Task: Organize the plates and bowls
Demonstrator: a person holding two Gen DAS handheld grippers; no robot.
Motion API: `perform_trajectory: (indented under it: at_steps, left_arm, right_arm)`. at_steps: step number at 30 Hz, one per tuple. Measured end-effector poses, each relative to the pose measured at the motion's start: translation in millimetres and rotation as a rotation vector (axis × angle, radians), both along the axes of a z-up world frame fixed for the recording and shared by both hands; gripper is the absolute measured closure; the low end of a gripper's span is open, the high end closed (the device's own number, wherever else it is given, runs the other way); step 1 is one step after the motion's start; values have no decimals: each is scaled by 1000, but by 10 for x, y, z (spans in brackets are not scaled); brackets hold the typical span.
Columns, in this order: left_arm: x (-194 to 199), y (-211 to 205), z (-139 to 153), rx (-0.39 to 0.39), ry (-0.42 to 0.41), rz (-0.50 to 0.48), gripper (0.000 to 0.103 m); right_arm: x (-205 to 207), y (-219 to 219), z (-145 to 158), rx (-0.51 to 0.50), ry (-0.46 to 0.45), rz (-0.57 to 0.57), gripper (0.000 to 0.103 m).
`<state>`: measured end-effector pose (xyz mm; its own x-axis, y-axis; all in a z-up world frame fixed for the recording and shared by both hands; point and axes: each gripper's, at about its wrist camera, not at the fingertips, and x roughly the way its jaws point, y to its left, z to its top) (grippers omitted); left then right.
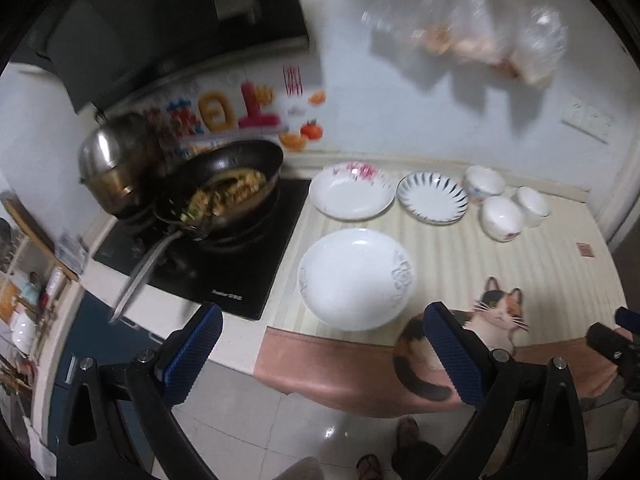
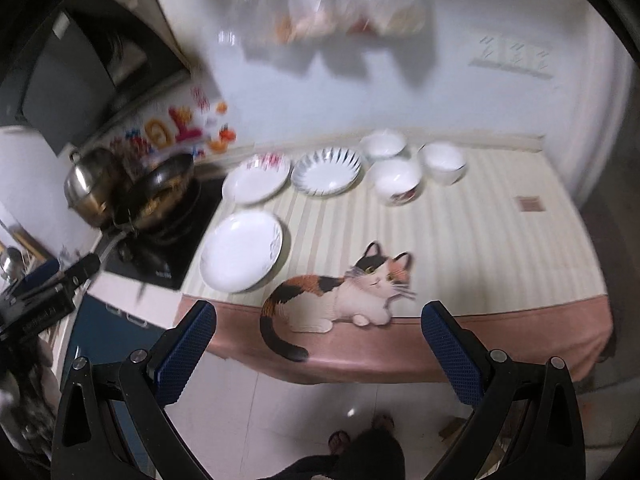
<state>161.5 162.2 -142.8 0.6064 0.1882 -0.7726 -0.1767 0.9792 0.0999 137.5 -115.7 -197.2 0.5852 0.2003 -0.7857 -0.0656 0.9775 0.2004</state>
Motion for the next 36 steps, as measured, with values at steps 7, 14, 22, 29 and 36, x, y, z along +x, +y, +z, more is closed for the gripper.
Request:
perform_trajectory:
  at_steps: [7,14,22,29,36]
  left_arm:
    - [985,427,-1070,-134,225,20,2]
    - [1672,778,-1909,-224,398,66,19]
    - [1937,930,-2369,-282,485,65,50]
    - [1861,954,-2277,-321,471,94,54]
    - [1838,742,-2045,-314,438,70,54]
  right_arm:
    - [1412,456,-1138,18,157,152,0]
    - [2590,931,-2165,106,324,252,13]
    - [3159,1279,-2766,128,459,287,56]
    - [3202,1478,-2796,123,475,336,79]
    - [3109,1307,-2672,126,477,338,79]
